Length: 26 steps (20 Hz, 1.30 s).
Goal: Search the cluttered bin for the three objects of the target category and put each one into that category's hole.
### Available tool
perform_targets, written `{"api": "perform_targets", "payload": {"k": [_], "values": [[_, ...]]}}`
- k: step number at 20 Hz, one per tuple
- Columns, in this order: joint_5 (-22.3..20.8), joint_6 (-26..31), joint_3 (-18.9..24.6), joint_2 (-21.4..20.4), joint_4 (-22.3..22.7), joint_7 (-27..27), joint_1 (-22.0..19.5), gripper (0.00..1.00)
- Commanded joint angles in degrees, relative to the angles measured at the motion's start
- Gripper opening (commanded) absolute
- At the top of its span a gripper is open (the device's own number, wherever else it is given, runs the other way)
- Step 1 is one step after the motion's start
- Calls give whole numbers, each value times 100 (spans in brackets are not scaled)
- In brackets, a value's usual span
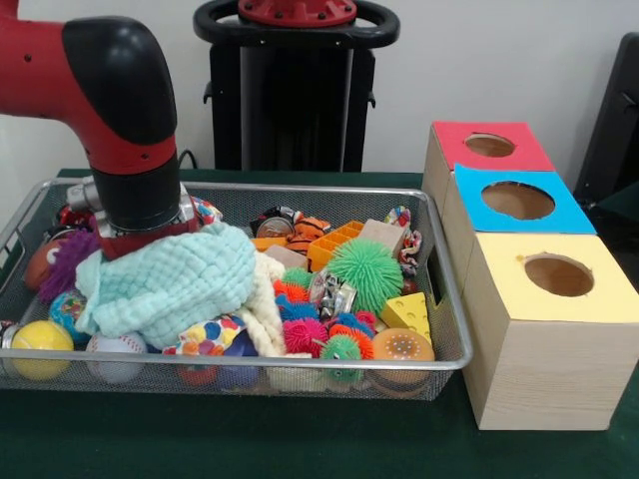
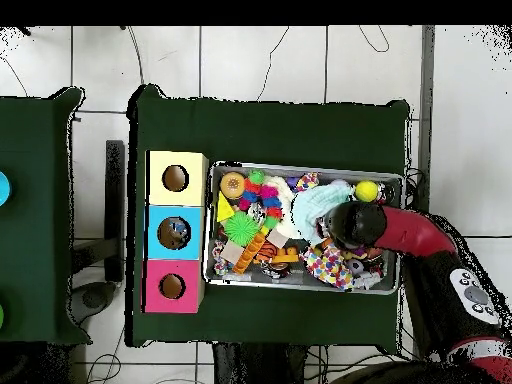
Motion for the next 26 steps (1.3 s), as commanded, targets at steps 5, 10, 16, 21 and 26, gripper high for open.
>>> {"api": "perform_targets", "payload": {"k": [5, 10, 16, 21, 26], "values": [[470, 219, 589, -256, -875, 181, -69, 100], [334, 717, 267, -368, -932, 271, 141, 100], [474, 1438, -236, -347, -956, 1013, 434, 100], [966, 917, -304, -440, -37, 1722, 524, 100], [1182, -749, -468, -603, 1261, 2637, 997, 100]]}}
